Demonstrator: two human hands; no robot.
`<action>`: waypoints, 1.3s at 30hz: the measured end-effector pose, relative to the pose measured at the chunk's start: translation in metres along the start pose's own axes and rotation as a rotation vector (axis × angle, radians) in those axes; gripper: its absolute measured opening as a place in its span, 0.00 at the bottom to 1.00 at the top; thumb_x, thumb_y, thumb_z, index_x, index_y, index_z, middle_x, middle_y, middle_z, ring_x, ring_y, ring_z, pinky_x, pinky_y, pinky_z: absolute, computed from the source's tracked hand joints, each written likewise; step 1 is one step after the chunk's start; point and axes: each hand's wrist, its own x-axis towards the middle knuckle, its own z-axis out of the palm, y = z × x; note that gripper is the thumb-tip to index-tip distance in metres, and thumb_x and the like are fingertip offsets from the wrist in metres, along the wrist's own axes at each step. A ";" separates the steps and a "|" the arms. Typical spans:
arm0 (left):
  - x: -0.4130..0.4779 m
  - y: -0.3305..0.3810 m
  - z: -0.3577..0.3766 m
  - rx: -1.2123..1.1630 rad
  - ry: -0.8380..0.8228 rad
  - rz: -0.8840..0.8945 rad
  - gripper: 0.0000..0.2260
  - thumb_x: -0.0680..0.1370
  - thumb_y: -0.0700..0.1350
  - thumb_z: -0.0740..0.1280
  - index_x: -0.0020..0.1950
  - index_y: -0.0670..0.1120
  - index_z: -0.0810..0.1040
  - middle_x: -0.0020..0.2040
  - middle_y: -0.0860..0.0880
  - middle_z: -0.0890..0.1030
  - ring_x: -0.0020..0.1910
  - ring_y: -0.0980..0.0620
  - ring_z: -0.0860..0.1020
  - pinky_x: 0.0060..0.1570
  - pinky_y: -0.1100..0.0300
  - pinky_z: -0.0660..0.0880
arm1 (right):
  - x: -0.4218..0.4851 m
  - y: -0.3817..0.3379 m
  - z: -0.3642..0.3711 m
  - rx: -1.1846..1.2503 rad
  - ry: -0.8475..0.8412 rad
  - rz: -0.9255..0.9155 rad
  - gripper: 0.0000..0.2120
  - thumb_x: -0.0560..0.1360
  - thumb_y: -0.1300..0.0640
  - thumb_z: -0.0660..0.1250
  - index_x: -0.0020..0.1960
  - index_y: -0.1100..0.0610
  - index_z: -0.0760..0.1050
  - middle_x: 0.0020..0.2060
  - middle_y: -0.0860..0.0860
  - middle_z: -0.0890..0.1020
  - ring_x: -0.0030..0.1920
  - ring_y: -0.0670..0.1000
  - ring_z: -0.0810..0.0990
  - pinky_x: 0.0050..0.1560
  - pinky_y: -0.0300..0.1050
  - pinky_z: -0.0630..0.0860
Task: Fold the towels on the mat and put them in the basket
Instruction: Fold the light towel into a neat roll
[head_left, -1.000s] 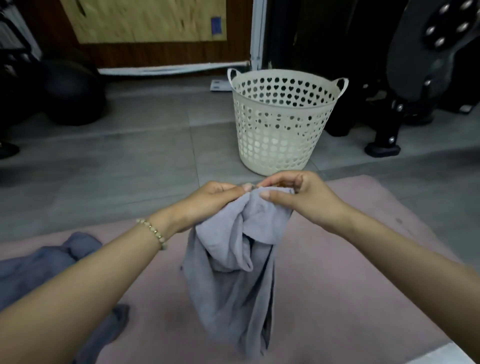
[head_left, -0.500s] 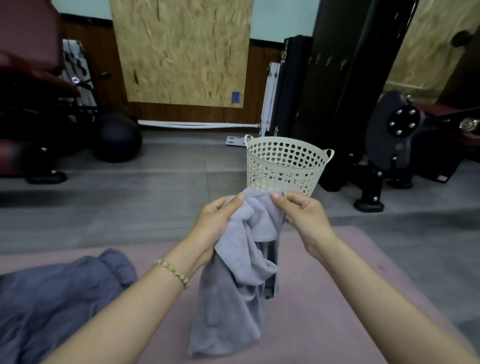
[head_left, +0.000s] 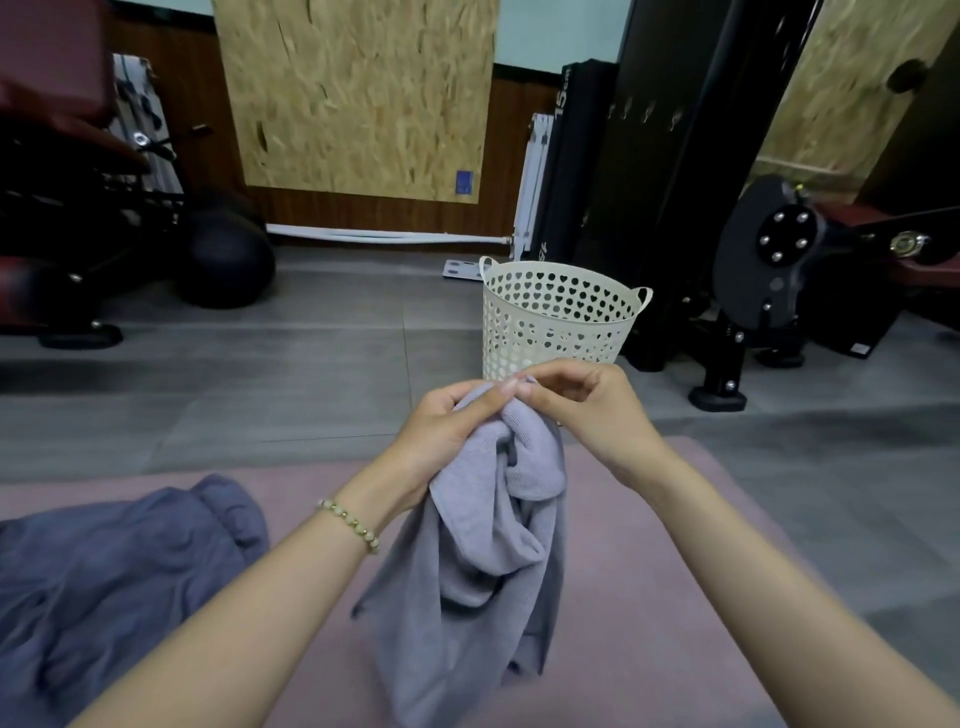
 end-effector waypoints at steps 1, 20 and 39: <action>-0.001 0.001 0.001 0.020 -0.007 0.009 0.13 0.70 0.50 0.69 0.49 0.45 0.83 0.42 0.48 0.84 0.42 0.55 0.81 0.43 0.66 0.77 | 0.000 0.001 -0.002 0.033 0.008 0.020 0.07 0.71 0.65 0.71 0.49 0.60 0.80 0.36 0.49 0.82 0.39 0.46 0.80 0.42 0.34 0.77; 0.017 -0.041 -0.127 0.801 0.460 -0.046 0.24 0.66 0.55 0.77 0.55 0.47 0.73 0.51 0.51 0.76 0.51 0.52 0.75 0.50 0.62 0.69 | -0.017 0.095 -0.090 -0.115 0.519 0.230 0.09 0.74 0.59 0.70 0.37 0.57 0.74 0.23 0.41 0.79 0.26 0.37 0.75 0.30 0.31 0.75; 0.004 -0.034 -0.179 0.749 0.549 0.290 0.12 0.78 0.38 0.66 0.42 0.53 0.67 0.32 0.50 0.67 0.25 0.63 0.66 0.28 0.69 0.63 | -0.028 0.101 -0.126 -0.365 0.353 0.212 0.04 0.71 0.64 0.72 0.44 0.64 0.79 0.30 0.53 0.78 0.25 0.39 0.75 0.32 0.29 0.75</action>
